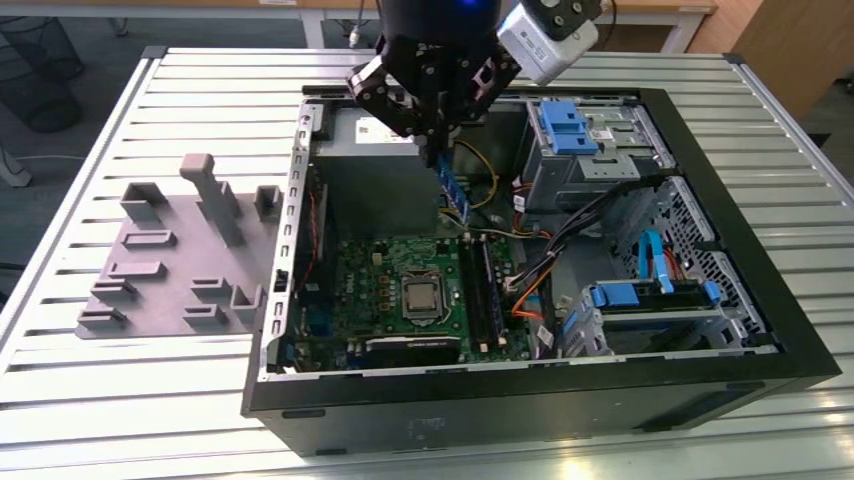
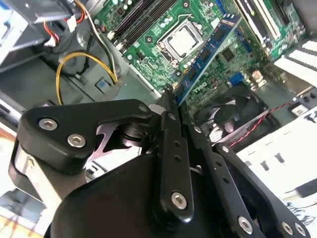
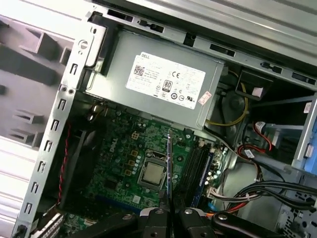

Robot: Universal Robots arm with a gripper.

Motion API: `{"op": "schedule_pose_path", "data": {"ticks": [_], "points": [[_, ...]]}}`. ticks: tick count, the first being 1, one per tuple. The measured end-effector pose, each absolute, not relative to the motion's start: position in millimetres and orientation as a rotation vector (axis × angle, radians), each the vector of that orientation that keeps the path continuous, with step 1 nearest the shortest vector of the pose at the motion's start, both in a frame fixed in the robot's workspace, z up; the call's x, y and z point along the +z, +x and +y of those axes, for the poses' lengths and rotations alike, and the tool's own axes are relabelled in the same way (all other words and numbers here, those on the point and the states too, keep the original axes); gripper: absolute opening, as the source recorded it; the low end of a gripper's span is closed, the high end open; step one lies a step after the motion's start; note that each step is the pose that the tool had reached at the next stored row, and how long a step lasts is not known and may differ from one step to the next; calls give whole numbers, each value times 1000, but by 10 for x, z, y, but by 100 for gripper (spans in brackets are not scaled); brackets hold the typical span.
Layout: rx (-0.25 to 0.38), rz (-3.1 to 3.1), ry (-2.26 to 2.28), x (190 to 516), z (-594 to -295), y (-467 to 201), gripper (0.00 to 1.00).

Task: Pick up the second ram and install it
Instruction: 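Insert the second ram into the second slot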

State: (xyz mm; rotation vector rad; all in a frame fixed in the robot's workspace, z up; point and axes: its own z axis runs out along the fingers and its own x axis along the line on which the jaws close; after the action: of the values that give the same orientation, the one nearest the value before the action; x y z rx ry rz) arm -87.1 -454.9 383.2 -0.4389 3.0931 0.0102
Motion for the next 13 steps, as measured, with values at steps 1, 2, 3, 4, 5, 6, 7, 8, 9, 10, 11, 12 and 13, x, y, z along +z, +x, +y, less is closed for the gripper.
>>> {"op": "schedule_pose_path", "data": {"ticks": [1,2,3,4,5,6,7,8,9,10,11,12,13], "points": [[10,3097,-411,3830,-4549,-871,14],[10,3100,-383,3828,-4549,-871,14],[9,3104,-355,3825,-4549,-872,14],[9,3113,-262,3817,-4549,-872,14],[8,3115,-234,3815,-4549,-871,14],[8,3117,-206,3812,-4549,-871,14],[8,3119,-178,3810,-4549,-872,14],[7,3120,-150,3807,-4549,-871,14],[7,3121,-122,3805,-4549,-871,14],[7,3122,-94,3802,-4549,-872,14],[6,3123,-63,3799,-4549,-871,14],[6,3123,-37,3797,-4549,-872,14],[5,3123,-12,3794,-4549,-871,14]]}}
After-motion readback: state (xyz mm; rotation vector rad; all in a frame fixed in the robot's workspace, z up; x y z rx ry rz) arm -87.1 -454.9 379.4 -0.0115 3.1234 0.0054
